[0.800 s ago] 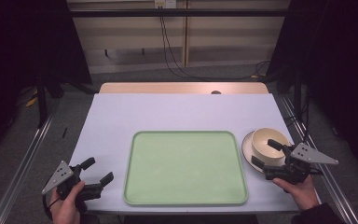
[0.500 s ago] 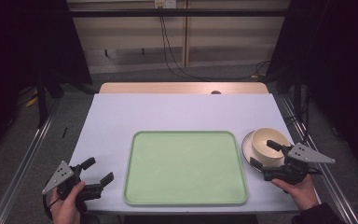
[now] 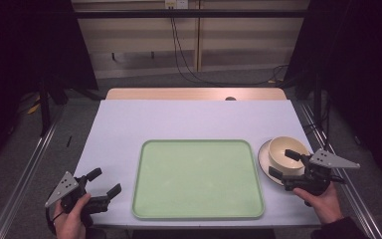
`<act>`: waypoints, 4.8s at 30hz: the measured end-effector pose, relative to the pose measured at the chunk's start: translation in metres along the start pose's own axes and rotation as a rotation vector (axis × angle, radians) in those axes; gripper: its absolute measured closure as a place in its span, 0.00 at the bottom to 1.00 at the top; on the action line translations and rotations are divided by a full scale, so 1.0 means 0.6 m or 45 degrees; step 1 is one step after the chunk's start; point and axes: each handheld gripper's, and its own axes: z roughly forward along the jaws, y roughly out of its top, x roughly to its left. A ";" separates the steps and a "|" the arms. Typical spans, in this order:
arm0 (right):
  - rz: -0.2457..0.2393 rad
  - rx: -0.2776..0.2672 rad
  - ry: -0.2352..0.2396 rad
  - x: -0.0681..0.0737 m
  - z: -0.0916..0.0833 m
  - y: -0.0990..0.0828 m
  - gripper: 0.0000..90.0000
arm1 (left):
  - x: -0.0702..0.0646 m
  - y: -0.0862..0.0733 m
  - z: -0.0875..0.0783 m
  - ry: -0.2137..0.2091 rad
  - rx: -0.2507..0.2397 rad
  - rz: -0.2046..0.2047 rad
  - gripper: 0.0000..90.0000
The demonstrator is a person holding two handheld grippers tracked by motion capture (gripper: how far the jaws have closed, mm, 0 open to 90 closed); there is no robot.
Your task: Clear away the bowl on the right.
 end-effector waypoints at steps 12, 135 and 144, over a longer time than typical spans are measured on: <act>0.068 -0.024 -0.011 -0.022 -0.022 0.011 0.10 | 0.000 0.000 0.001 0.008 0.012 0.017 0.02; 0.313 0.738 -0.177 -0.218 0.035 0.016 0.94 | 0.002 0.001 0.005 -0.006 0.027 0.027 0.02; 0.324 0.714 -0.180 -0.220 0.029 0.016 0.93 | 0.000 0.000 0.006 -0.003 0.019 0.013 0.02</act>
